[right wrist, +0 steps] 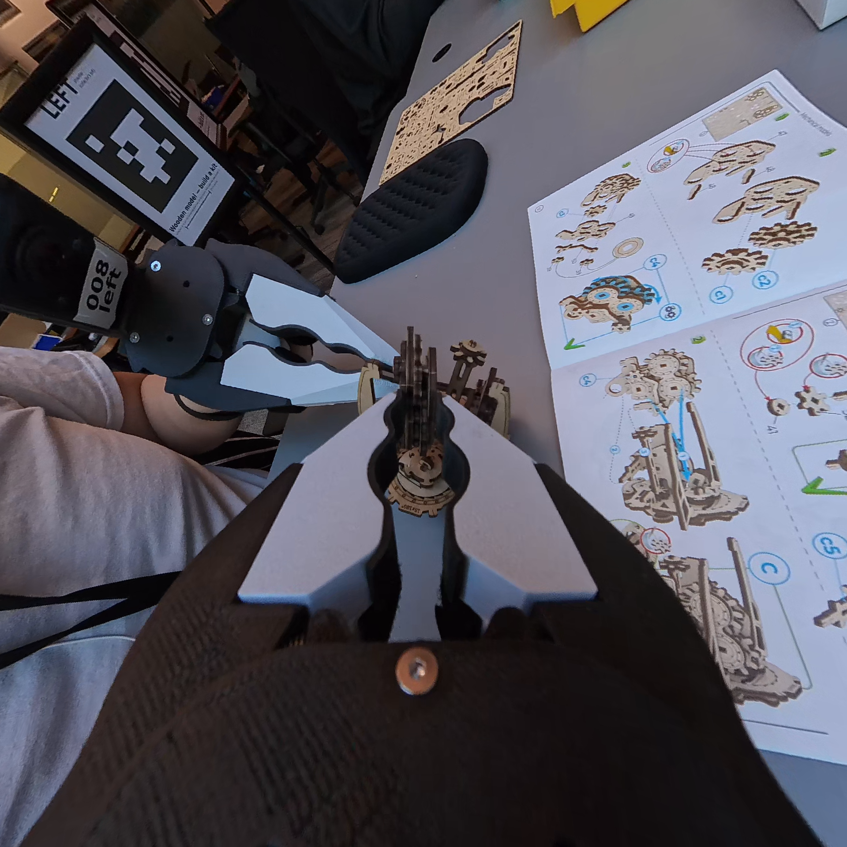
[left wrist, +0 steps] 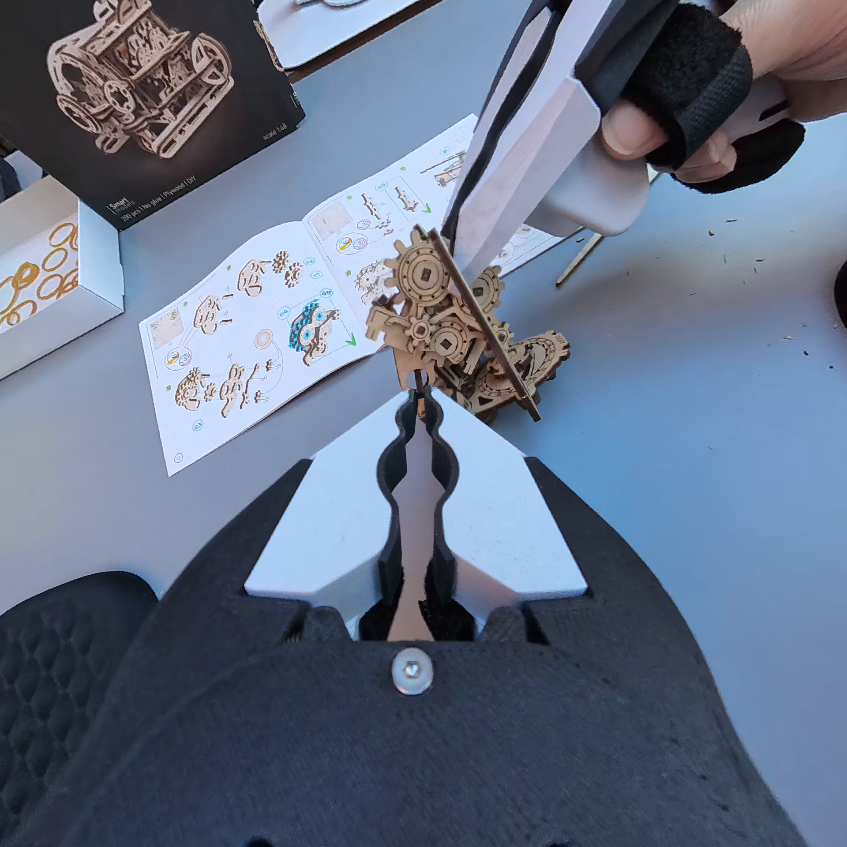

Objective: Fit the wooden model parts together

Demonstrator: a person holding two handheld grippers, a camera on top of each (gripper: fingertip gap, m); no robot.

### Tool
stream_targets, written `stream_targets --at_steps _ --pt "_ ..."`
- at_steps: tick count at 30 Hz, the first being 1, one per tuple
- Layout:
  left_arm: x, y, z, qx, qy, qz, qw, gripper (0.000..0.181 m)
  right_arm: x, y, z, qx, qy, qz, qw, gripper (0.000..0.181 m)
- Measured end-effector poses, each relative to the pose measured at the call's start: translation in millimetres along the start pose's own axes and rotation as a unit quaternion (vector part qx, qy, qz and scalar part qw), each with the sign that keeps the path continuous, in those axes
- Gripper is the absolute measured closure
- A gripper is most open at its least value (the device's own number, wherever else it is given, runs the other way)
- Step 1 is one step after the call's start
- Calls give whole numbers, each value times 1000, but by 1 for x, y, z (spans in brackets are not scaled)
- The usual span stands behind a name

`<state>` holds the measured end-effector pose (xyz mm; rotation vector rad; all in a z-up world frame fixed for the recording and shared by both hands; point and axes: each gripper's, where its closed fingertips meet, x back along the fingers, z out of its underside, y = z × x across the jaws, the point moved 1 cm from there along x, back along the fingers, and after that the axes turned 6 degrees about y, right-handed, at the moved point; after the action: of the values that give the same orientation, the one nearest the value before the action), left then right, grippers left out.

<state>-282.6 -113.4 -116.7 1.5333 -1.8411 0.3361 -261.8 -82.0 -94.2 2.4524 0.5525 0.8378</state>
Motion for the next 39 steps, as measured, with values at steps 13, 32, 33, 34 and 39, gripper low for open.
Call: stream_targets --at_steps 13,32,33,34,39 --pt "12 -10 5 132 -50 194 971 170 -4 0 1 -5 -3 2 1000 171" --pt "-9 21 9 87 -47 275 956 174 -4 -1 4 27 -8 12 1000 172" --pt "-9 18 8 86 -45 296 950 174 -4 -1 4 26 -9 13 1000 172" --pt "-8 16 7 88 -46 319 943 175 -4 -1 4 26 -9 14 1000 171" --pt "-7 15 4 98 -54 370 922 173 -4 -1 4 26 -8 15 1000 171"
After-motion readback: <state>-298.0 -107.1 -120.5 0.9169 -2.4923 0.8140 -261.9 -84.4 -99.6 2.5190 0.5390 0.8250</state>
